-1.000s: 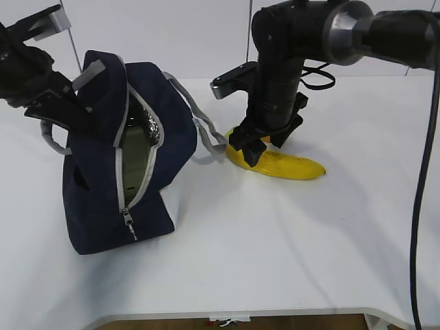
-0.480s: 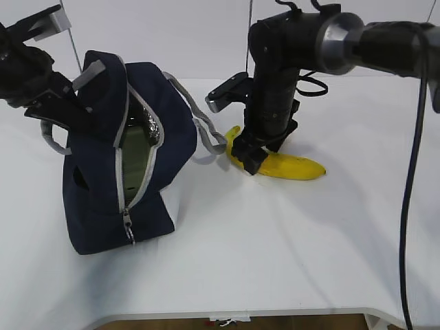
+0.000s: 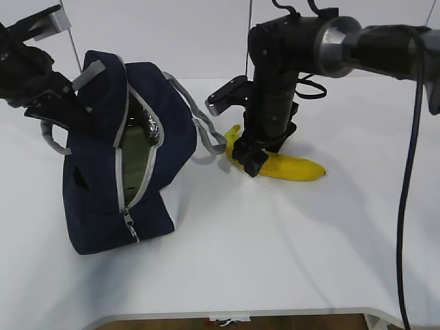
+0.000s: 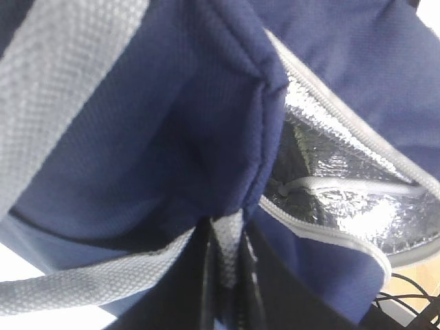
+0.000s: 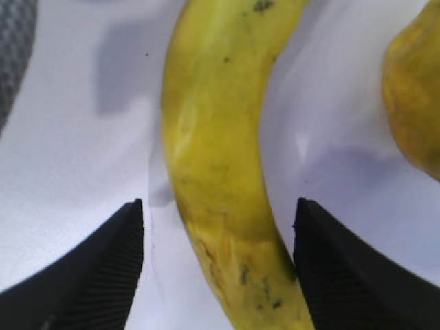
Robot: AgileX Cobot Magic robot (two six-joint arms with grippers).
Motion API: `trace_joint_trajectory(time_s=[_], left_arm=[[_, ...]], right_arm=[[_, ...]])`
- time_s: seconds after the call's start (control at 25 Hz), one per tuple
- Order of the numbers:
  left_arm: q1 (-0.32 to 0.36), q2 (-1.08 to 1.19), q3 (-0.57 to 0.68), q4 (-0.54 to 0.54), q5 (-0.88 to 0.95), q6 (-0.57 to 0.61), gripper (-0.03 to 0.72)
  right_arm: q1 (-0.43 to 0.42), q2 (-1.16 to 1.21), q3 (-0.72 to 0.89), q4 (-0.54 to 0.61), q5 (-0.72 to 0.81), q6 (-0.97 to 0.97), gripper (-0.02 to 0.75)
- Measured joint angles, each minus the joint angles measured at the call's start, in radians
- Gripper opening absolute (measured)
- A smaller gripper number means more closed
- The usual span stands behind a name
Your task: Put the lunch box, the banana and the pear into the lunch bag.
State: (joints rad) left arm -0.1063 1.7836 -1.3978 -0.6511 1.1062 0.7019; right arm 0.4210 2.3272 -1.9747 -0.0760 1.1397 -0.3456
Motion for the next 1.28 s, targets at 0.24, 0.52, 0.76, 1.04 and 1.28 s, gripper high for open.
trace_joint_trajectory(time_s=[0.24,0.52,0.76,1.04,1.28], left_arm=[[0.0,0.0,0.0,0.0,0.0,0.0,0.017],[0.0,0.0,0.0,0.002,0.0,0.0,0.017],[0.0,0.0,0.0,0.002,-0.002,0.0,0.017],[0.0,0.0,0.0,0.002,0.005,0.0,0.017],[0.0,0.0,0.0,0.002,0.007,-0.069,0.017]], right_arm=[[0.0,0.011,-0.002,0.01,0.006,-0.002,0.468],[0.0,0.013,-0.033,0.015,0.071,-0.002,0.331],[0.0,0.015,-0.135,0.076,0.083,-0.002,0.288],[0.0,-0.011,-0.19,0.216,0.088,0.002,0.287],[0.0,-0.102,-0.19,0.252,0.099,0.055,0.286]])
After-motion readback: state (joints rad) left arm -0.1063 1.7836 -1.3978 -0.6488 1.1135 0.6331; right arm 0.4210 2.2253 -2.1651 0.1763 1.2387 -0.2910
